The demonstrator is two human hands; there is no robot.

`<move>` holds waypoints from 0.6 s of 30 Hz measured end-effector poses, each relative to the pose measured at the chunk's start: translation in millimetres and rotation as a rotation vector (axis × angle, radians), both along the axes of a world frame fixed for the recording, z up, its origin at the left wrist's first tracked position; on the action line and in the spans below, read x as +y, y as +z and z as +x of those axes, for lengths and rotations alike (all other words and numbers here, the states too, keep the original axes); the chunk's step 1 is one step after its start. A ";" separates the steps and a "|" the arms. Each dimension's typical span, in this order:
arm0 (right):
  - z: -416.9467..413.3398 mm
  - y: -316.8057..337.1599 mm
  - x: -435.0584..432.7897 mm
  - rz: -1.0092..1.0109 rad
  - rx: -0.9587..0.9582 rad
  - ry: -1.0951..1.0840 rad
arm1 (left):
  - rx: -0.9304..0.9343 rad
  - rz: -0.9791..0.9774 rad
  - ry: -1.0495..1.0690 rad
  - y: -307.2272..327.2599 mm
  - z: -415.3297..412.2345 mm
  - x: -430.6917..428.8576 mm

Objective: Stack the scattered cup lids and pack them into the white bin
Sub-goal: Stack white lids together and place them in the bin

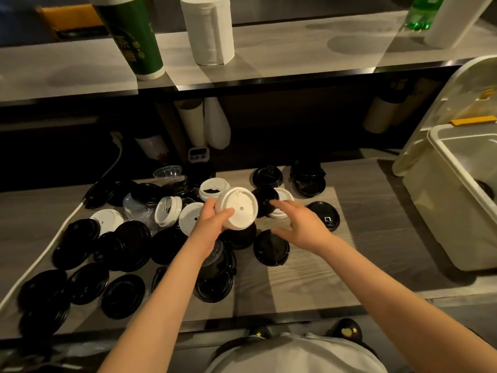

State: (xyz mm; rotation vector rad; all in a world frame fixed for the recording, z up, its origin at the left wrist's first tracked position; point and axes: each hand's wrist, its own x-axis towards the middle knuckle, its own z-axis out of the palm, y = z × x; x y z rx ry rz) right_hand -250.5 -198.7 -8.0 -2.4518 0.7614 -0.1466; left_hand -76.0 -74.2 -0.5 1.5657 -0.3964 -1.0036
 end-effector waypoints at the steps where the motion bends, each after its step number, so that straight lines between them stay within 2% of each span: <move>1: -3.2 -8.9 1.4 0.006 0.060 -0.011 | -0.023 0.019 0.060 -1.8 4.3 1.5; 4: -9.6 -37.3 12.3 0.047 0.244 0.010 | -0.072 0.064 0.189 -6.7 12.1 5.2; 8: -9.8 -61.8 26.9 0.000 0.337 0.045 | -0.047 0.067 0.212 -10.3 12.0 9.2; 11: -4.4 -68.4 27.3 -0.057 0.319 0.022 | -0.058 0.059 0.194 -10.4 9.2 9.4; 18: -11.6 -47.7 8.3 0.150 0.153 -0.086 | -0.048 0.014 0.177 -3.3 2.6 -1.1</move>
